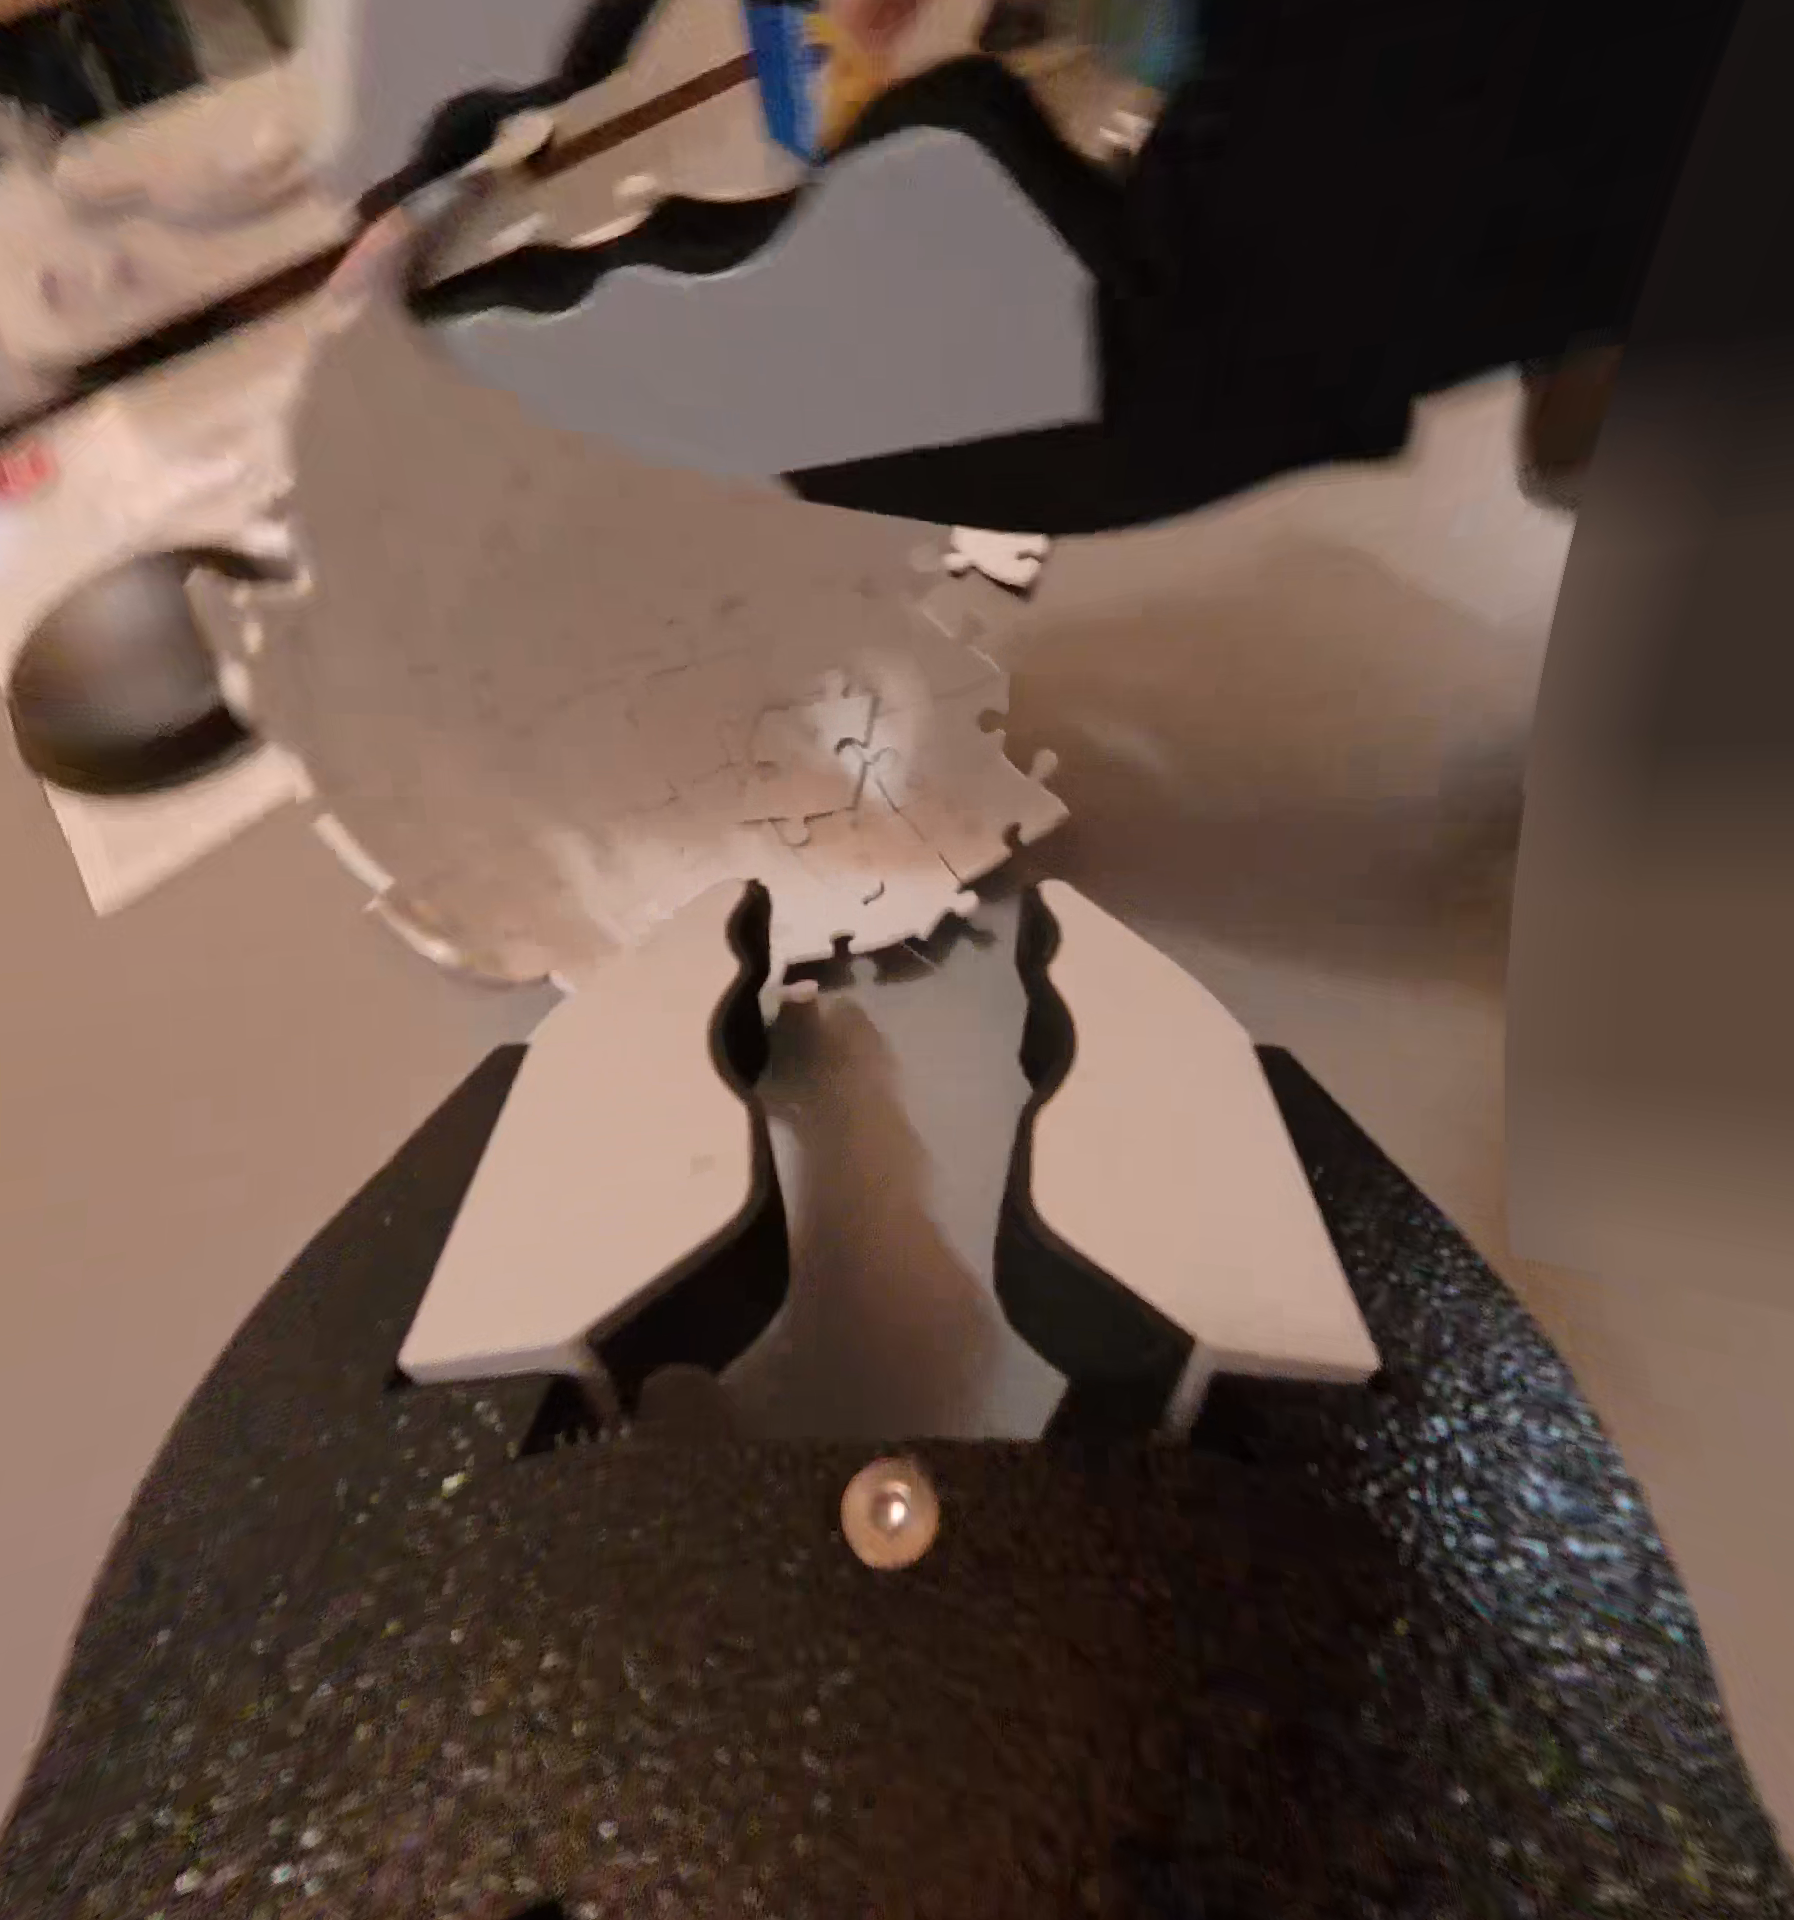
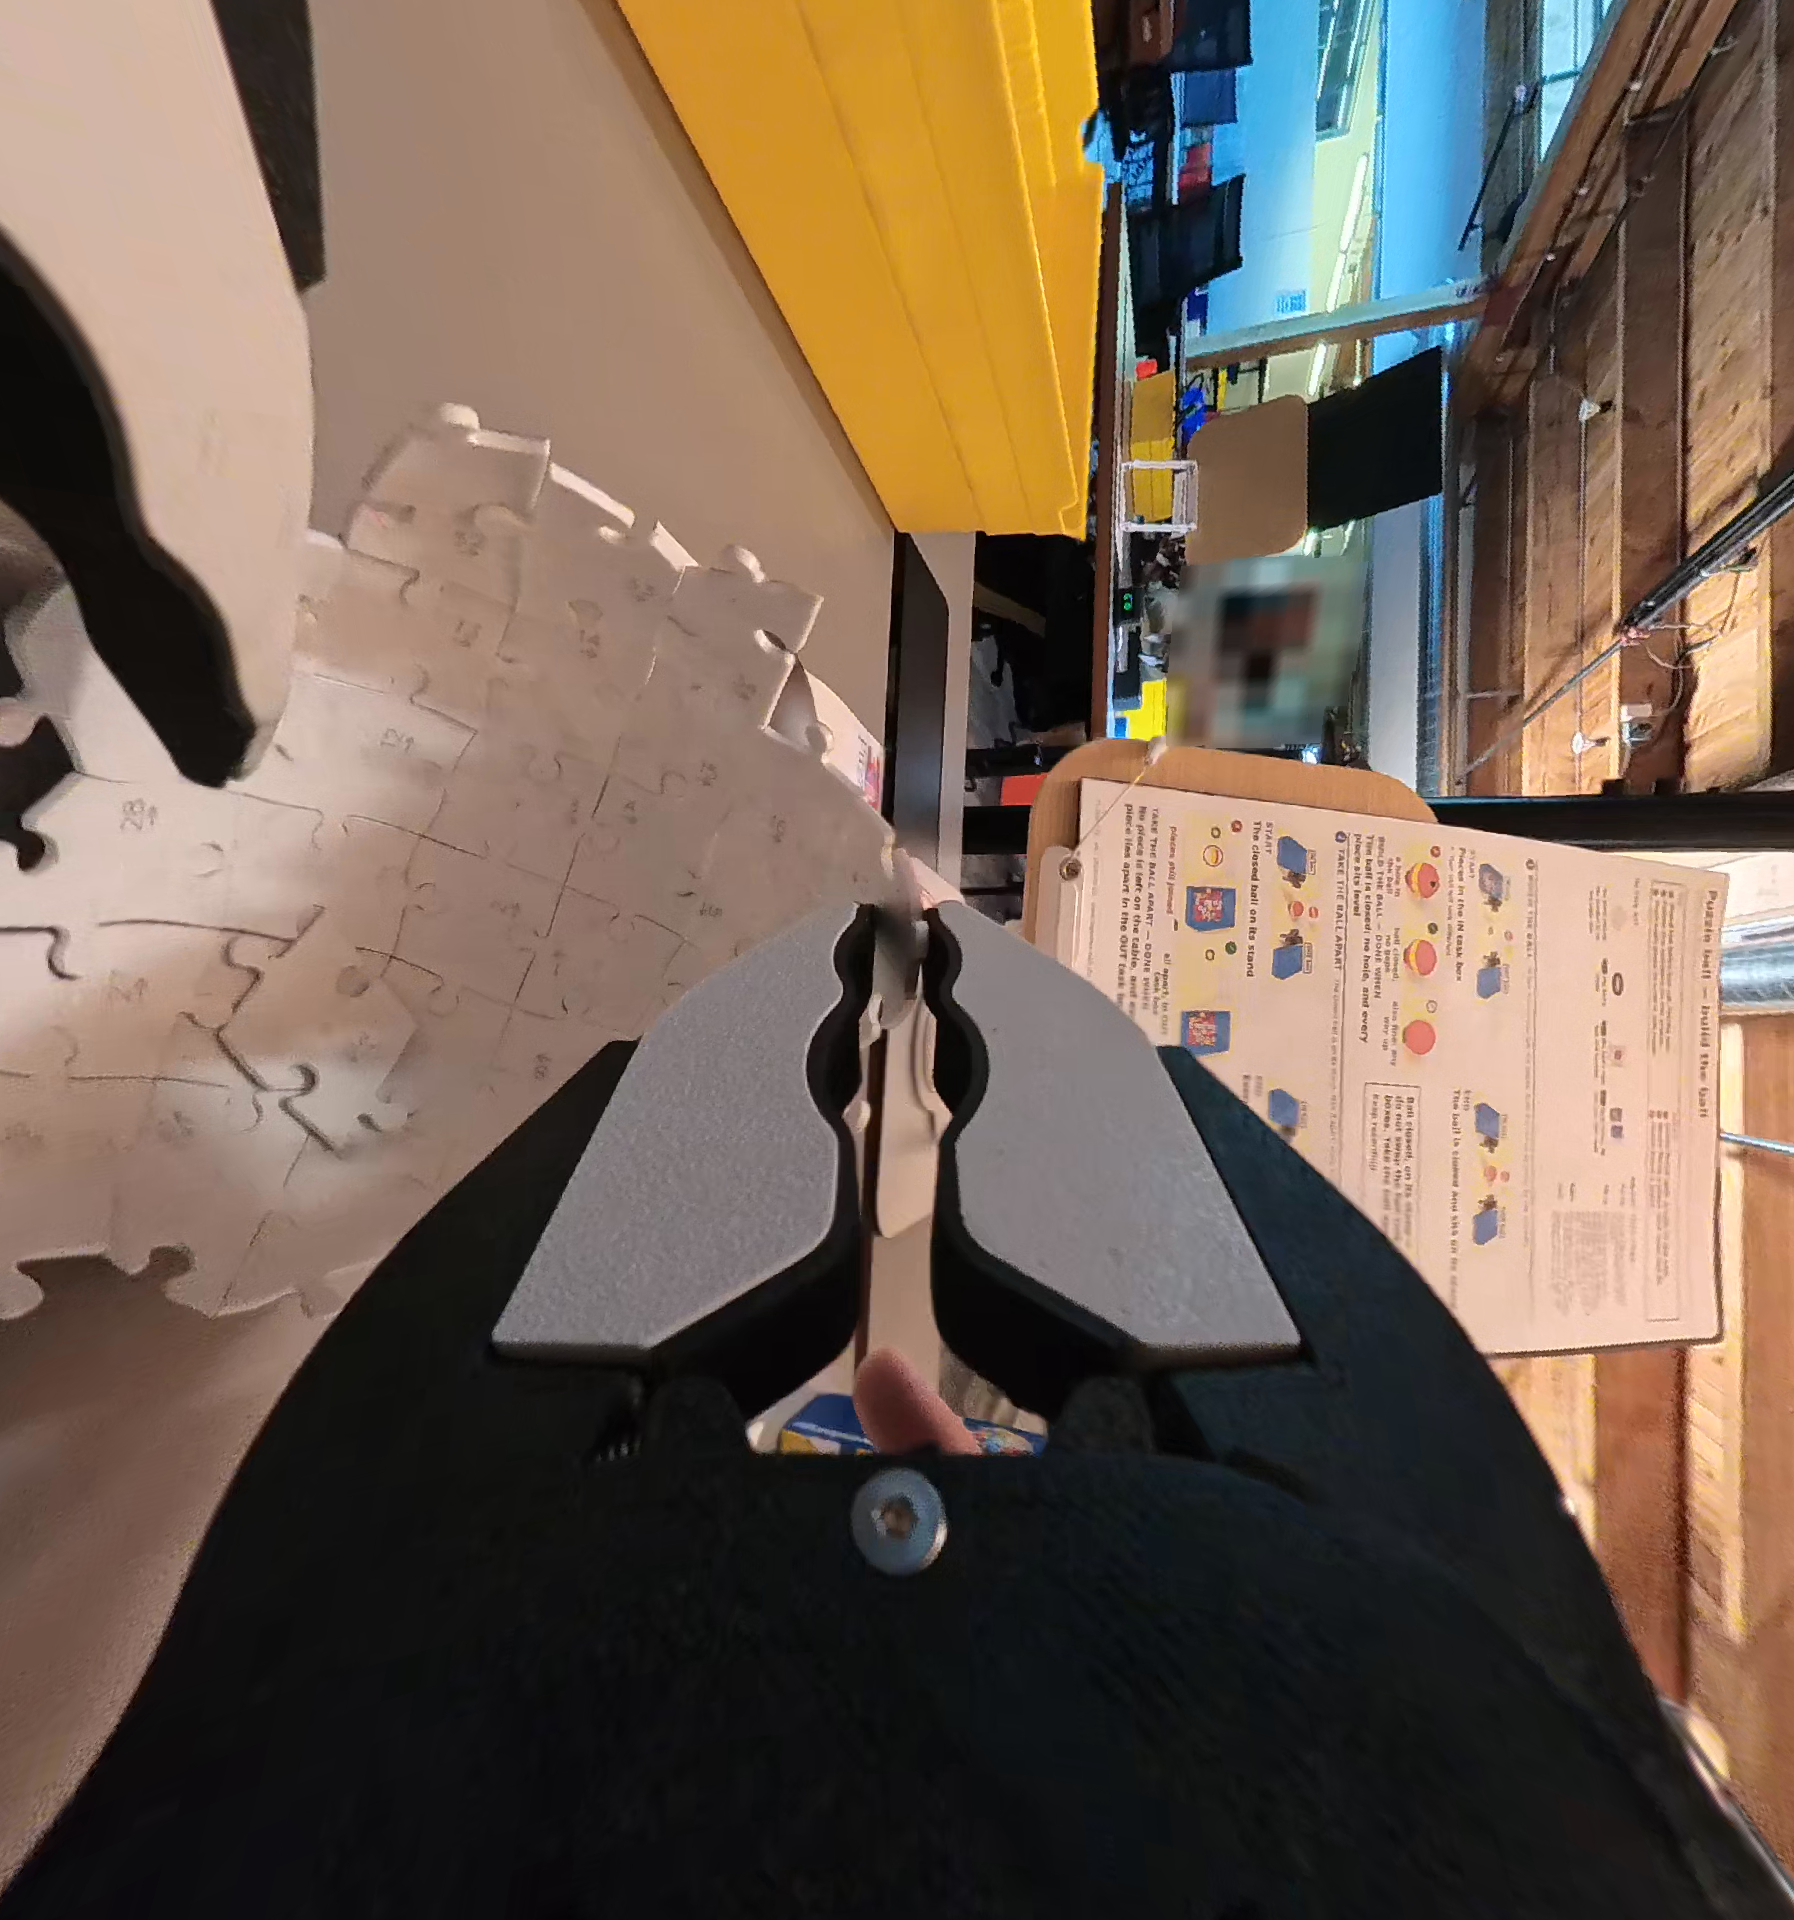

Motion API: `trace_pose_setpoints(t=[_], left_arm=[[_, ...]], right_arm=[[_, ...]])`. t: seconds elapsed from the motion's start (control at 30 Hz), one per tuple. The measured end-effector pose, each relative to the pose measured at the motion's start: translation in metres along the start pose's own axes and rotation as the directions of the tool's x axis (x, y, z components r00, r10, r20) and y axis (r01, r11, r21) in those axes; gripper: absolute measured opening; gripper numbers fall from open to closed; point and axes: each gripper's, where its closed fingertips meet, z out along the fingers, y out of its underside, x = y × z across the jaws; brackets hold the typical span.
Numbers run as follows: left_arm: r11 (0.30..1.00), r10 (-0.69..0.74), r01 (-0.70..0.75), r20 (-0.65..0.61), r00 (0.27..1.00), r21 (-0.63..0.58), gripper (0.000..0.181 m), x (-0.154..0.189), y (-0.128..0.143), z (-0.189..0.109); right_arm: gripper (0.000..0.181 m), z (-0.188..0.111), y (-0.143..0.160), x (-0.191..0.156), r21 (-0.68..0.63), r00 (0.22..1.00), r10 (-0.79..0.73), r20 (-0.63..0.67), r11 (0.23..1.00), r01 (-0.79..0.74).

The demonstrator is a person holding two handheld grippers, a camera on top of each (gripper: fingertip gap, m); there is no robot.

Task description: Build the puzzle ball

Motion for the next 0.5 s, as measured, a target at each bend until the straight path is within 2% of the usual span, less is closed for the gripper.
trace_pose_setpoints(t=[0.03,0.13,0.2,0.27,0.33,0.43,0.5], left_arm=[[0.994,0.108,-0.108,-0.009,0.994,0.005,0.05,0.002,0.001,-0.001],[0.937,0.343,-0.342,-0.011,0.939,0.066,0.056,0.005,-0.003,-0.008],[0.909,0.404,-0.397,-0.035,0.914,0.128,0.055,0.012,-0.011,-0.011],[0.908,0.414,-0.404,-0.095,0.905,0.113,0.058,0.019,-0.009,-0.011],[0.937,0.347,-0.341,-0.112,0.931,0.072,0.059,0.019,-0.008,-0.008],[0.989,0.116,-0.106,-0.088,0.989,0.105,0.06,0.017,-0.016,-0.007],[0.994,-0.03,0.033,-0.031,0.999,0.1,0.062,0.01,-0.013,-0.009]], right_arm=[[0.008,0.0,0.0,0.0,0.009,1.0,0.009,0.005,1.0,-0.009],[0.008,0.0,0.003,-0.001,0.02,0.999,0.03,0.014,0.999,-0.03],[0.008,0.0,0.003,0.0,0.027,0.999,0.042,0.02,0.999,-0.042],[0.008,0.0,0.004,0.0,0.026,0.999,0.036,0.012,0.999,-0.036],[0.008,0.0,0.003,-0.001,0.025,1.0,0.025,-0.004,0.999,-0.025],[0.009,-0.001,0.002,0.0,0.029,1.0,0.021,-0.015,0.999,-0.02],[0.009,-0.001,0.003,-0.001,0.016,1.0,0.021,-0.019,1.0,-0.021]])
